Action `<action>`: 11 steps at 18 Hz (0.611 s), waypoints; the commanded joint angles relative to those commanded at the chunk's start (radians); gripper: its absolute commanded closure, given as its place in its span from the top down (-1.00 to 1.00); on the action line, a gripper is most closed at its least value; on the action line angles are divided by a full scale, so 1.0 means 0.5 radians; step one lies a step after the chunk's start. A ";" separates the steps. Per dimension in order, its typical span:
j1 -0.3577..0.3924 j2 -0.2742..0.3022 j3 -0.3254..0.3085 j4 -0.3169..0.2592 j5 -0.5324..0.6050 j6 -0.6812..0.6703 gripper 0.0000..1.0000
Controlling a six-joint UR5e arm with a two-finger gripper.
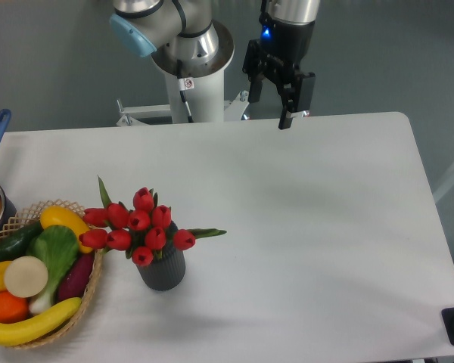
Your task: Pick up the flowers from the vase
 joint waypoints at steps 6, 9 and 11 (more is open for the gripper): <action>-0.003 0.003 -0.119 0.012 -0.340 -0.608 1.00; -0.006 0.003 -0.132 0.037 -0.399 -0.645 1.00; -0.043 0.009 -0.187 0.089 -0.378 -0.649 1.00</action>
